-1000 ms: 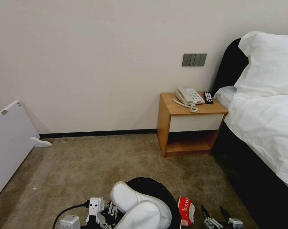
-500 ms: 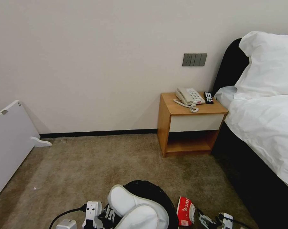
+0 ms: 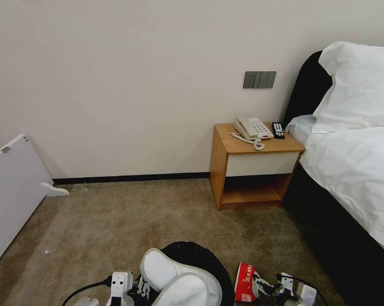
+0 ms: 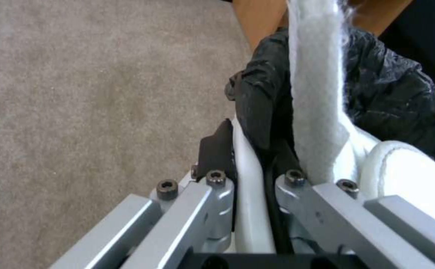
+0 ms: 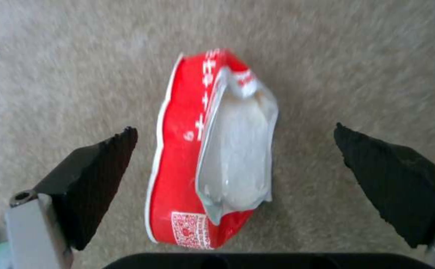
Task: Pick up the trash bin, then pick up the garbage from the floor and place it into the trash bin.
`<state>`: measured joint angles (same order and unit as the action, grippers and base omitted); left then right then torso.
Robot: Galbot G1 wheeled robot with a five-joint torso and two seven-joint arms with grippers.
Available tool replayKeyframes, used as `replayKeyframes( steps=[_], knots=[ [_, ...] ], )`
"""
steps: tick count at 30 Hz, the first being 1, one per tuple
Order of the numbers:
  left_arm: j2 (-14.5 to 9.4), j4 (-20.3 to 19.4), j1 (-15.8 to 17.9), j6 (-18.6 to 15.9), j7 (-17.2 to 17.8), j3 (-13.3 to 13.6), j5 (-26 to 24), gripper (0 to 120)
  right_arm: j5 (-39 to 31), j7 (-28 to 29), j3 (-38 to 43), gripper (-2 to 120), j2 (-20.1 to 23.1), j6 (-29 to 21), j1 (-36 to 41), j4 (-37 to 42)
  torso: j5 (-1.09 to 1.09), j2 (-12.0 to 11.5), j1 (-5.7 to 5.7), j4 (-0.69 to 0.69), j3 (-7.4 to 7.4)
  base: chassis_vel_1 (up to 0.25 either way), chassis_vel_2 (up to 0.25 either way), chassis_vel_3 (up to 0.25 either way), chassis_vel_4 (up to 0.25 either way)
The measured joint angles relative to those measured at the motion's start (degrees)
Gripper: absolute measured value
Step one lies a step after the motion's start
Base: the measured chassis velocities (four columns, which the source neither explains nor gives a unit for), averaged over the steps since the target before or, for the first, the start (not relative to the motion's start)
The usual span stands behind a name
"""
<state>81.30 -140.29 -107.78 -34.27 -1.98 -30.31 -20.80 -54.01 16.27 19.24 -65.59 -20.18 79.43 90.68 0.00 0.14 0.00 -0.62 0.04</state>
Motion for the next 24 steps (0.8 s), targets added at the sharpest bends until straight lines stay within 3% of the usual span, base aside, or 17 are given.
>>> replayKeyframes(
  steps=[5, 6, 10, 11, 12, 18, 21, 23, 24],
  knots=[
    [0.1, 0.0, 0.1, 0.0, 0.0, -0.3, 0.0, 5, 0.8, -1.0, -1.6, 93, -1.7, -0.1, -2.4, -4.0, 0.00, 0.0, 0.00, 0.00, 0.00, 0.000, 0.000, 0.000, 0.000],
    [0.2, 0.0, 0.2, 0.0, 0.0, -0.3, 0.0, 5, 1.3, -0.7, -2.3, 85, -2.5, 0.1, -3.4, -5.3, 0.00, 0.0, 0.00, 0.01, 0.00, 0.000, 0.000, 0.000, 0.000],
    [0.2, 0.2, 0.3, 0.0, 0.0, -0.3, 0.0, 5, 2.0, -0.7, -2.9, 76, -3.0, 0.5, -4.2, -6.4, 0.00, 0.0, 0.00, 0.00, 0.00, 0.000, 0.000, 0.000, 0.000],
    [0.2, 0.3, 0.4, 0.0, 0.0, -0.3, 0.0, 5, 2.4, -0.7, -3.2, 68, -3.4, 0.7, -4.7, -7.1, -0.01, 0.0, 0.00, 0.00, 0.00, 0.000, 0.000, 0.000, 0.000],
    [0.2, 0.3, 0.4, 0.0, 0.0, -0.3, 0.0, 5, 2.4, -0.7, -3.2, 68, -3.4, 0.7, -4.7, -7.1, -0.01, 0.0, 0.00, 0.00, 0.00, 0.000, 0.000, 0.000, 0.000],
    [0.0, 0.3, 0.5, 0.0, 0.0, -0.3, -0.2, 5, 3.2, -0.4, -4.0, 41, -4.2, 0.8, -6.1, -8.6, 0.00, 0.0, 0.00, 0.00, 0.00, 0.000, 0.000, 0.000, 0.000],
    [0.0, 0.3, 0.5, 0.0, 0.0, -0.3, -0.2, 5, 3.3, -0.2, -4.1, 31, -4.1, 0.8, -6.2, -8.8, 0.00, 0.0, 0.00, 0.00, 0.00, 0.000, 0.000, 0.000, 0.000],
    [0.0, 0.3, 0.5, 0.0, 0.0, -0.3, -0.2, 5, 3.3, -0.2, -4.1, 31, -4.1, 0.8, -6.2, -8.8, 0.00, 0.0, 0.00, 0.00, 0.00, 0.000, 0.000, 0.000, 0.000],
    [0.0, 0.3, 0.5, 0.0, 0.0, -0.3, -0.2, 5, 3.4, 0.1, -4.2, 20, -4.0, 0.8, -6.3, -8.8, 0.00, 0.0, 0.00, 0.00, 0.00, 0.000, 0.000, 0.000, 0.000]
  ],
)
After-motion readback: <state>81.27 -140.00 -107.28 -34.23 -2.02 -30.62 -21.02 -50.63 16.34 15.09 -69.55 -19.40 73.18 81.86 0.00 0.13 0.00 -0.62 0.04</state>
